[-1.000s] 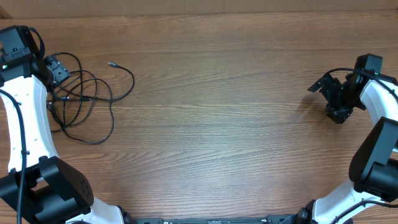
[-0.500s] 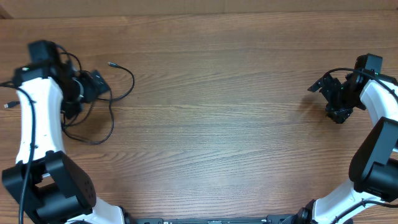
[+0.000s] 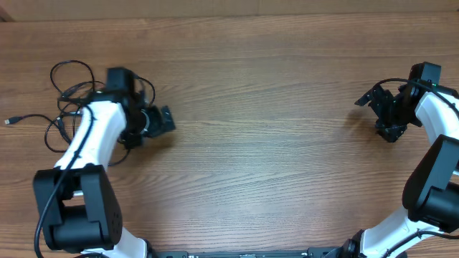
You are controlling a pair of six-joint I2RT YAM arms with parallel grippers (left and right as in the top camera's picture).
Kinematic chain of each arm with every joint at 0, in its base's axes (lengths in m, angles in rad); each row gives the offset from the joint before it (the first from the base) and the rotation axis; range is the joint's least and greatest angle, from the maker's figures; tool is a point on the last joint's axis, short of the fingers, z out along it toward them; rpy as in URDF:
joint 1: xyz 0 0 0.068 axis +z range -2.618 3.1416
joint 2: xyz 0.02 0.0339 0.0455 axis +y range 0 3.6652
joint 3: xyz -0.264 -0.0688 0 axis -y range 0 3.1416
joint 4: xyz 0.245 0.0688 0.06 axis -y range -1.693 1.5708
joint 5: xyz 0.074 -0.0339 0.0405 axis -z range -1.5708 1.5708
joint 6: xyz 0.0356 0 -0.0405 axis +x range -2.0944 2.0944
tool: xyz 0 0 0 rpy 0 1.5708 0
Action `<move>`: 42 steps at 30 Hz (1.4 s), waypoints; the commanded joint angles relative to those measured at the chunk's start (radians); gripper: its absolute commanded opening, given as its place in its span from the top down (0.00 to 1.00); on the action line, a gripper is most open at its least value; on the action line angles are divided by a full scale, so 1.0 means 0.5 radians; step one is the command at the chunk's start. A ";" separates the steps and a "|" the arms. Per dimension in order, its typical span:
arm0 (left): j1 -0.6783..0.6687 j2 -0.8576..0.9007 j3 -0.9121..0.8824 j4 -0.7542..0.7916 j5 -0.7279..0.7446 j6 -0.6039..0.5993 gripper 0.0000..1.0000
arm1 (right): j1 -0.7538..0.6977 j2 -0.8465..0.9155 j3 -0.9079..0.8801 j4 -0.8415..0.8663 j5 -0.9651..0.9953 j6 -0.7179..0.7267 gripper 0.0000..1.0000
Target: Untangle cables
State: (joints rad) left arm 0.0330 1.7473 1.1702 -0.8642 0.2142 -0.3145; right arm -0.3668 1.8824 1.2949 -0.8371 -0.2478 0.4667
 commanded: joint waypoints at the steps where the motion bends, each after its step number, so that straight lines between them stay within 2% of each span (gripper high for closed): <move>1: -0.100 -0.002 -0.105 0.056 0.024 -0.014 0.00 | -0.004 -0.037 0.031 0.004 -0.001 -0.014 0.00; 14: -0.493 -0.002 -0.294 0.168 0.031 -0.019 0.00 | -0.004 -0.037 0.031 0.004 -0.001 -0.013 0.00; 19: -0.642 -0.002 -0.295 0.178 0.031 -0.161 0.00 | -0.004 -0.037 0.031 0.004 -0.001 -0.013 0.00; 23: -0.726 -0.002 -0.295 0.342 0.030 -0.211 0.00 | -0.004 -0.037 0.031 0.005 -0.001 -0.013 0.00; 27: -0.745 -0.002 -0.294 0.449 0.029 -0.210 0.00 | -0.004 -0.037 0.031 0.005 -0.001 -0.013 0.00; 42: -0.746 -0.002 -0.295 0.473 -0.029 -0.209 0.00 | -0.004 -0.037 0.031 0.005 -0.001 -0.014 0.00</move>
State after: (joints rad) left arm -0.3389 1.7473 1.0267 -0.6460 0.2092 -0.4126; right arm -0.3668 1.8824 1.2949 -0.8379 -0.2478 0.4667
